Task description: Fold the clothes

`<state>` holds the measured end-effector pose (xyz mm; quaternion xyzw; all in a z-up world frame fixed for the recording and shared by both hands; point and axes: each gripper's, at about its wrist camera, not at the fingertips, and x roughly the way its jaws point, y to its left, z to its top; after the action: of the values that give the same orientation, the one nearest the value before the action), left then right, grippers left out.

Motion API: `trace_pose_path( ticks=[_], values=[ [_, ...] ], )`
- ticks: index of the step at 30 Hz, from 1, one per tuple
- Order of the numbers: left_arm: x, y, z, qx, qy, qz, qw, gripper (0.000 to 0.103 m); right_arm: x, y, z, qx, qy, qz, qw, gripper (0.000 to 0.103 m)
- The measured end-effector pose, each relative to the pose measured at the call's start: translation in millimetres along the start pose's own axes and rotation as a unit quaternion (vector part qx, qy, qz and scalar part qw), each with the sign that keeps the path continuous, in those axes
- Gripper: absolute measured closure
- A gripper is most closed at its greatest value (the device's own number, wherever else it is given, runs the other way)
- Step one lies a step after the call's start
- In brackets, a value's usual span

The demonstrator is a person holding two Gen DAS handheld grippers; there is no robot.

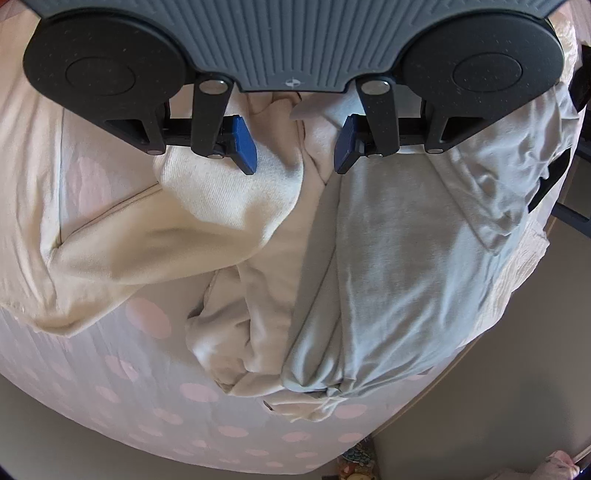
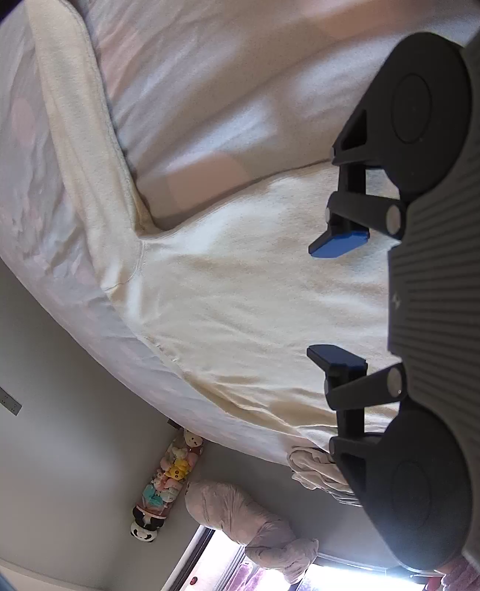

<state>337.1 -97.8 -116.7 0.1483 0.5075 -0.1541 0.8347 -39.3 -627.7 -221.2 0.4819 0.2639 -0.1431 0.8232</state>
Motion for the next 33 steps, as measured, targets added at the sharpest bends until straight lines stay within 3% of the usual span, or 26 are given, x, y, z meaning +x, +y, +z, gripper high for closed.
trace_pose_path(
  ticks=[5, 7, 8, 11, 17, 22, 27, 33],
  values=[
    [16, -21, 5, 0.019, -0.027, 0.036, 0.9988, 0.059, 13, -6, 2, 0.008, 0.014, 0.007, 1.000, 0.047],
    [15, -31, 6, 0.026, -0.040, 0.037, 0.9982, 0.078, 18, -8, 3, 0.011, 0.020, 0.005, 1.000, 0.047],
    [13, -36, 7, 0.031, -0.045, 0.038, 0.9978, 0.095, 20, -10, 4, 0.016, 0.023, 0.003, 1.000, 0.047],
    [-5, -47, 13, 0.047, -0.062, 0.038, 0.9962, 0.102, 25, -15, 4, 0.026, 0.028, 0.004, 0.999, 0.047],
    [-51, -40, 38, 0.076, -0.077, 0.057, 0.9925, 0.102, 25, -18, 3, 0.035, 0.033, 0.007, 0.999, 0.047],
    [-75, -13, 58, 0.086, -0.056, 0.084, 0.9911, 0.102, 25, -19, 3, 0.040, 0.034, 0.010, 0.999, 0.047],
    [-41, -1, 62, 0.091, 0.008, 0.104, 0.9903, 0.102, 25, -21, 3, 0.045, 0.035, 0.013, 0.998, 0.047],
    [-22, -6, 61, 0.097, 0.014, 0.122, 0.9876, 0.097, 23, -25, 2, 0.051, 0.033, 0.018, 0.998, 0.047]
  ],
)
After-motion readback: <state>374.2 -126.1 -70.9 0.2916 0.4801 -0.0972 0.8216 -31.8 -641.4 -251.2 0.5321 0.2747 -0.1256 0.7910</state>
